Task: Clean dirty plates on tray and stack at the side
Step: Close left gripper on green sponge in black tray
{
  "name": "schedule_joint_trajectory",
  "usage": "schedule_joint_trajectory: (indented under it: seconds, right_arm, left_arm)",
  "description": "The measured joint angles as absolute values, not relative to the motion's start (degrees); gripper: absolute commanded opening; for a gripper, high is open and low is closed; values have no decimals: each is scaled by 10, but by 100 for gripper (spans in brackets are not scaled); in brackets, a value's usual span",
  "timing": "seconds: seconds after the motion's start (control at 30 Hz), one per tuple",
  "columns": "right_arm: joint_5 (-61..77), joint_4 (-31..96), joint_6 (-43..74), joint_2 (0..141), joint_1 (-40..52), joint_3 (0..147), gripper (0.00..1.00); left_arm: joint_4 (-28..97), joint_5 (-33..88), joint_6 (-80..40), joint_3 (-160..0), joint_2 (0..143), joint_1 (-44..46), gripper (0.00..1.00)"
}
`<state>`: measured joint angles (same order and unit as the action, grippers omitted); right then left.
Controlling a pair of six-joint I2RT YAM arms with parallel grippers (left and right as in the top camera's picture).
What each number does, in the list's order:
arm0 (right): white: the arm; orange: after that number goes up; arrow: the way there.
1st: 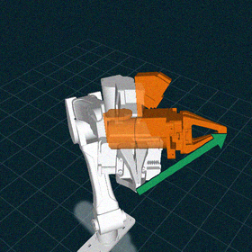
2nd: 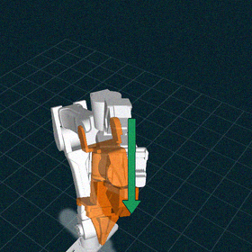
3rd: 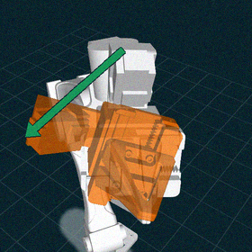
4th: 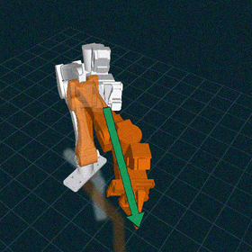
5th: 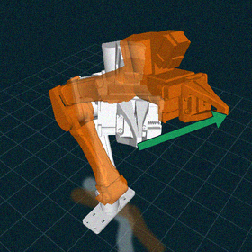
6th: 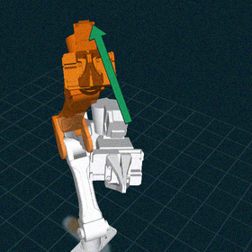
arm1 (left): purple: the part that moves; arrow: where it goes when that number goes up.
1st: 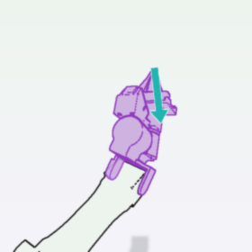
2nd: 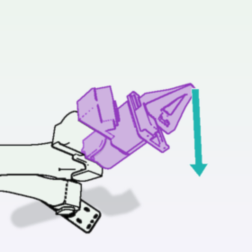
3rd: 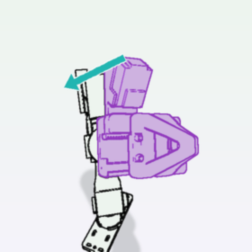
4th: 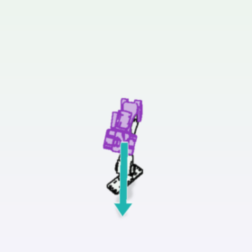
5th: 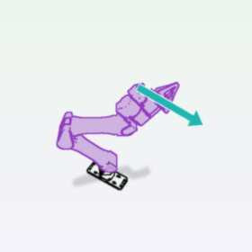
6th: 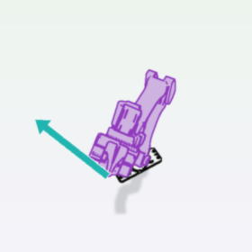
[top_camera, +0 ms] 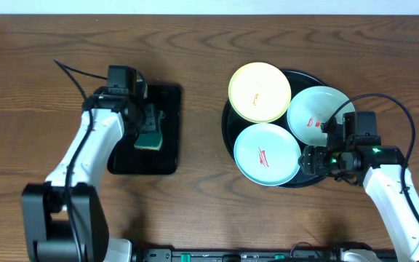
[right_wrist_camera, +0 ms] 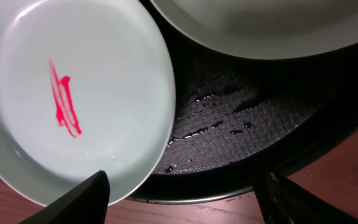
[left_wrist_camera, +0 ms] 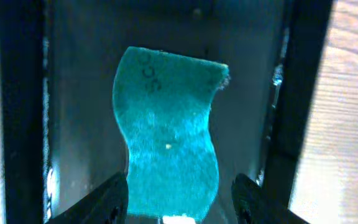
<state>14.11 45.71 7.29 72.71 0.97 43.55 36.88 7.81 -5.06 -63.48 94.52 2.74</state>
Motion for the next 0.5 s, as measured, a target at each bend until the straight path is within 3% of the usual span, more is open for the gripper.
schedule_joint_trajectory:
  seconds: [0.5]
  right_arm:
    - [138, 456, 73, 727, 10, 435, 69]
  left_arm:
    - [340, 65, -47, -635, 1009, 27, 46]
